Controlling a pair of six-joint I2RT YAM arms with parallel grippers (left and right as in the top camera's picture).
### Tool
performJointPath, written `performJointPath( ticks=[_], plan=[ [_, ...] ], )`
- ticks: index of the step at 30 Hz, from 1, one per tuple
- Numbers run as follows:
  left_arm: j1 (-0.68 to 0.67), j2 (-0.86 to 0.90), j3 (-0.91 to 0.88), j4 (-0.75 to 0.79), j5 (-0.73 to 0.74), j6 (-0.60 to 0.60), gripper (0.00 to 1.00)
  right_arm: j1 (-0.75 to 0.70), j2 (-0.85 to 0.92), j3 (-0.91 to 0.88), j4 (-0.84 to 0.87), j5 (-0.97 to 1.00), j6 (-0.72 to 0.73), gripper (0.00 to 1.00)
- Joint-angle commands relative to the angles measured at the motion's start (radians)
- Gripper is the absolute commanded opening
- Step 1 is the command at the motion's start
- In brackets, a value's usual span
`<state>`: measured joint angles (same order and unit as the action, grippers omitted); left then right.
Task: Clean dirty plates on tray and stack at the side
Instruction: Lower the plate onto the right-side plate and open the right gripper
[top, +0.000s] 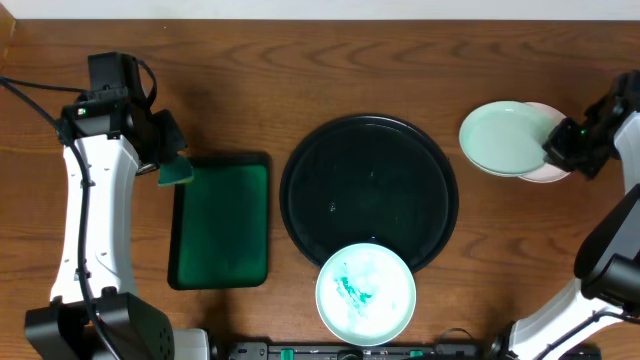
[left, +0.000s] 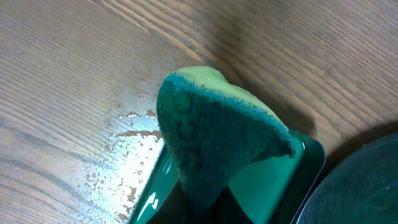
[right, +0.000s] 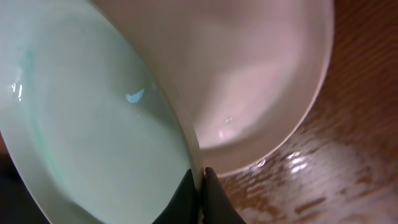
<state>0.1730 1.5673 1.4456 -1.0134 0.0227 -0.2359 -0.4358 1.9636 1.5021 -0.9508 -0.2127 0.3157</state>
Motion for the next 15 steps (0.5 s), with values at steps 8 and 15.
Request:
performJointPath(
  ticks=[8,15],
  plan=[
    [-0.002,0.003,-0.015,0.002,-0.009,-0.006,0.07,-0.1,0.037,0.006,0.053,-0.031,0.039,0.02],
    [-0.002,0.003,-0.015,-0.006,-0.009,-0.006,0.07,-0.1,0.037,0.006,0.085,-0.022,0.066,0.02]
  ],
)
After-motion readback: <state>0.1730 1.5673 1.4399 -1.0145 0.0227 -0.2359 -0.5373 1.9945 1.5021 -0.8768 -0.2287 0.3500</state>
